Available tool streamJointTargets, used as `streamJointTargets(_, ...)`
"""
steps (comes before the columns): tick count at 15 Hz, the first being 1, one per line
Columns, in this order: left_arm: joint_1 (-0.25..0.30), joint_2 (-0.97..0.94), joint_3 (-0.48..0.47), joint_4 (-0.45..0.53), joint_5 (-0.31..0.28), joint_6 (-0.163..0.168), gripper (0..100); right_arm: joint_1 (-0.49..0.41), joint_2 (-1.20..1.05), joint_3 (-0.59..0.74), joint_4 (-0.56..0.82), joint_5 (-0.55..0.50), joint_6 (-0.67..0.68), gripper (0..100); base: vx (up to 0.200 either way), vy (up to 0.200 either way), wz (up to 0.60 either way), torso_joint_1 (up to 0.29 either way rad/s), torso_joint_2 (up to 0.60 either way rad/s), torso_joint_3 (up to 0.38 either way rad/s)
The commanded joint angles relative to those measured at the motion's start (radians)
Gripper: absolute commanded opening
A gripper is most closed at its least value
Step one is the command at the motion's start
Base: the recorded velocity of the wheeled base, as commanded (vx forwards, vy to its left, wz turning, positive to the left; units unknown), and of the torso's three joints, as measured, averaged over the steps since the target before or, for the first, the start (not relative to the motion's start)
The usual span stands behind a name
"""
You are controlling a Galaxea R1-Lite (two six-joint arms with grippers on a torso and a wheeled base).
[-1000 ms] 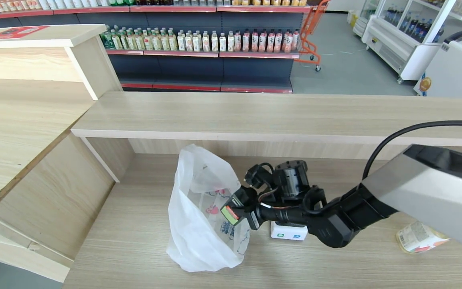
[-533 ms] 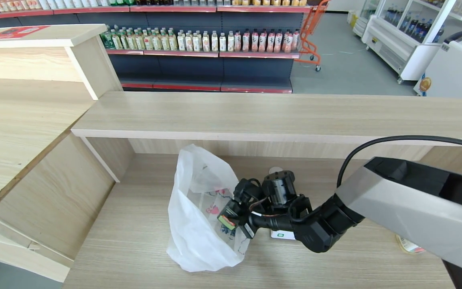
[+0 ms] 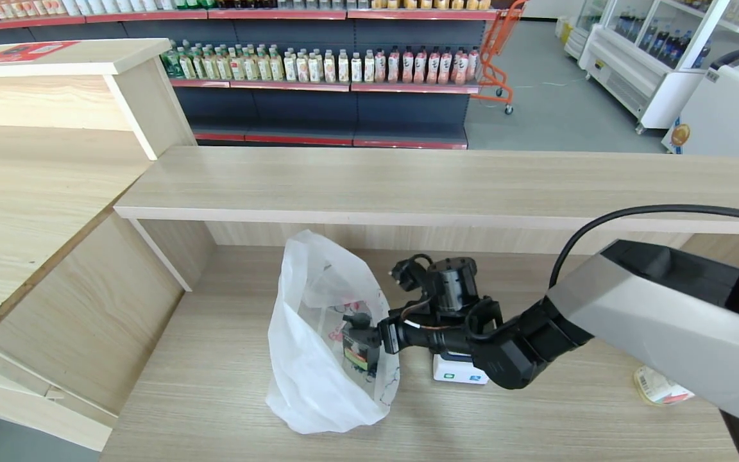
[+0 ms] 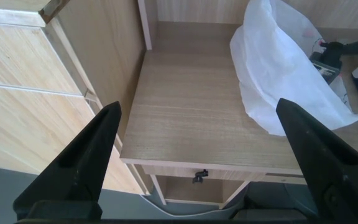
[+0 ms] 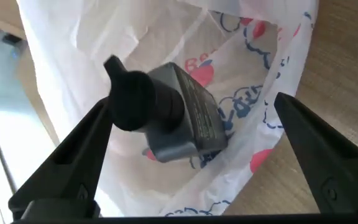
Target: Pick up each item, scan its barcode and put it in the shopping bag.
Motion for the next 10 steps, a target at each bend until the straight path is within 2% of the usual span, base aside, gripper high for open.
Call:
streamJointTargets(1, 0.000, 0.000, 0.000, 0.000, 0.000, 0.000, 100, -0.022, -0.084, 0.035, 0.006, 0.000, 0.112, 100, 0.000, 0.000, 0.00, 0.000, 0.00, 0.000)
streamJointTargets(3, -0.001, 0.000, 0.000, 0.000, 0.000, 0.000, 100, -0.047, -0.186, 0.127, -0.003, 0.000, 0.301, 100, 0.000, 0.000, 0.00, 0.000, 0.00, 0.000)
streamJointTargets(6, 0.000, 0.000, 0.000, 0.000, 0.000, 0.000, 100, -0.083, -0.295, 0.176, 0.005, 0.008, 0.460, 100, 0.000, 0.000, 0.00, 0.000, 0.00, 0.000)
streamJointTargets(9, 0.000, 0.000, 0.000, 0.000, 0.000, 0.000, 100, -0.148, -0.505, 0.337, 0.054, 0.083, 0.473, 100, 0.000, 0.000, 0.00, 0.000, 0.00, 0.000)
streamJointTargets(10, 0.000, 0.000, 0.000, 0.000, 0.000, 0.000, 100, -0.197, -0.632, 0.412, 0.146, 0.083, 0.379, 100, 0.000, 0.000, 0.00, 0.000, 0.00, 0.000)
